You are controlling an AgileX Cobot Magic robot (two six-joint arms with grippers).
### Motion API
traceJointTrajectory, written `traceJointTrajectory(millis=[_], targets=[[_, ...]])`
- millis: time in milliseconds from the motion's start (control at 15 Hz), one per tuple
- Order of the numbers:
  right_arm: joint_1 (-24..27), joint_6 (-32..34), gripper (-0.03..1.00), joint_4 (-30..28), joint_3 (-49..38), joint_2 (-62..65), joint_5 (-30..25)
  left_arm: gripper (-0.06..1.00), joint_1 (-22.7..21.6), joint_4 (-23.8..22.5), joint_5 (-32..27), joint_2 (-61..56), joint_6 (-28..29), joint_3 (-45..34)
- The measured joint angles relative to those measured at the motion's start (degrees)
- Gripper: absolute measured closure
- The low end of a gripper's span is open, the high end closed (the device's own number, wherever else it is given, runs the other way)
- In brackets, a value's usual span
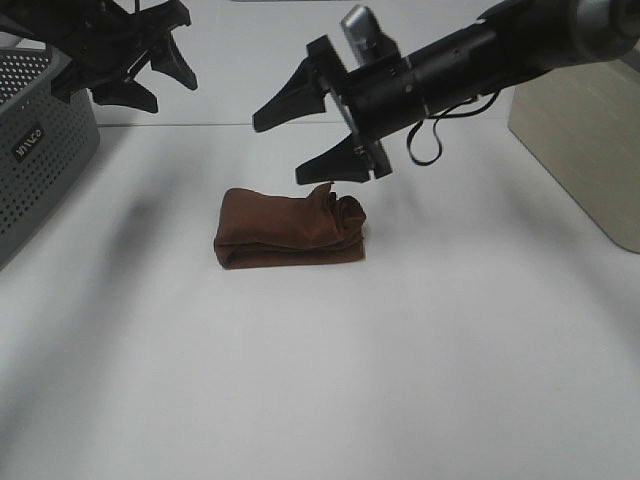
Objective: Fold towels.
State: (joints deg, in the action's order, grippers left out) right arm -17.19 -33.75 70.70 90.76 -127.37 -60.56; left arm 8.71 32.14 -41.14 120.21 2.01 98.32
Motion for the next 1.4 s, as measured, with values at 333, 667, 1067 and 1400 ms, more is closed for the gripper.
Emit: traceJointTrajectory(millis=[333, 667, 1067, 1400], targets=[[1.4, 0.1, 0.17, -0.9, 0.0, -4.5, 4.9, 0.38, 0.1, -0.1, -2.3, 0.0, 0.0, 0.0], [2.5, 6.0, 0.17, -13.9, 0.1, -4.5, 8.4, 0.38, 0.1, -1.3, -4.3, 0.0, 0.0, 0.0], [4.9, 9.7, 0.17, -24.2, 0.1, 2.1, 9.5, 0.38, 0.1, -8.0, -9.2, -4.5, 0.0, 0.0], [5.1, 21.9, 0.17, -43.7, 0.1, 12.8, 3.2, 0.38, 0.1, -21.4, -23.2, -14.8, 0.1, 0.0]])
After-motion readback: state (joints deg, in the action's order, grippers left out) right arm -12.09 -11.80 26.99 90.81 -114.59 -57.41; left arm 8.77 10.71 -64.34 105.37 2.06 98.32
